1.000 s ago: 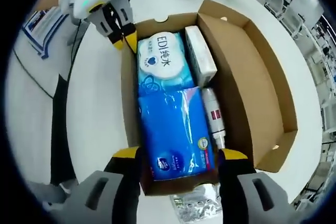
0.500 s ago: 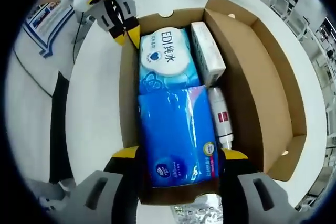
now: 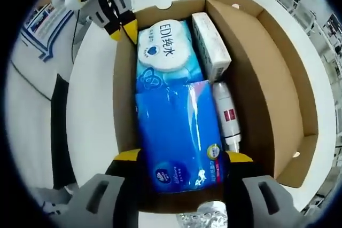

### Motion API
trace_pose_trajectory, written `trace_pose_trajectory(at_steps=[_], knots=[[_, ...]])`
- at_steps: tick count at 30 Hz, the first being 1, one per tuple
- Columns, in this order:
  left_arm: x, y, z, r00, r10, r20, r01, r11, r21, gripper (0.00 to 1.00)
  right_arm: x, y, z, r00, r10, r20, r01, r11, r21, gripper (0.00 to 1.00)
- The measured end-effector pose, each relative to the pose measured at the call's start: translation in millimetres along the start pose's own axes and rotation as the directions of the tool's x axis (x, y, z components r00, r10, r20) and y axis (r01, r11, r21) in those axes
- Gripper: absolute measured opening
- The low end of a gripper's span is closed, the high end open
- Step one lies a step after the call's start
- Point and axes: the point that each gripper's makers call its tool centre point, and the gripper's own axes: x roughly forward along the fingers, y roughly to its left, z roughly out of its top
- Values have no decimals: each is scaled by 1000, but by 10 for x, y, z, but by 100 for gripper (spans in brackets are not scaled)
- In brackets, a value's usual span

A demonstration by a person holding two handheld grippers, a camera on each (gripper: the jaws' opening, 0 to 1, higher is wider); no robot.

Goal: Operate the shoe box by opening the lid, removing the specified soft item, and placing it in the target area until the item is outside and the box remains undamaged.

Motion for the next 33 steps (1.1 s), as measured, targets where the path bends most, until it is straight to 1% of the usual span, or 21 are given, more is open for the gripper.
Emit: trace_pose_trajectory(at_steps=[2, 4, 6, 10, 12, 15, 20, 25, 29, 33], knots=[[1, -1, -1, 1000, -1, -1, 1, 1000, -4, 2, 39, -3, 6, 1000, -8, -5, 8, 1000, -9, 62], [0, -2, -1, 1000, 0, -5, 0, 1000, -17, 2, 64, -4, 35, 1000, -2, 2, 2, 1000, 0, 62], [2, -5, -1, 1000, 0, -9, 0, 1000, -14, 2, 78, -5, 37, 1000, 1, 2, -1, 1000, -4, 63], [1, 0, -6, 1000, -4, -11, 4, 1000, -21, 1, 146, 0, 41, 999, 9, -47, -10, 1000, -22, 65], [0, -8, -6, 1000, 1, -9, -1, 1000, -21, 1, 184, -16, 33, 997, 8, -72, -9, 1000, -16, 66], [3, -7, -7, 1000, -1, -8, 1, 1000, -21, 1, 222, -14, 27, 996, 12, -94, -15, 999, -29, 67], [3, -6, -7, 1000, -2, -7, 2, 1000, -18, 1, 245, -23, 16, 995, 25, -95, -28, 999, -30, 69], [4, -9, -2, 1000, -3, -6, 3, 1000, -14, 2, 320, -17, 15, 996, 13, -84, -15, 1000, -24, 72], [3, -3, 1, 1000, -4, 0, 4, 1000, -11, 1, 330, -21, 10, 995, 12, -103, -16, 999, -32, 72], [3, 0, 4, 1000, -4, 0, 4, 1000, -11, 1, 343, -27, 7, 995, 16, -96, -18, 1000, -23, 72]])
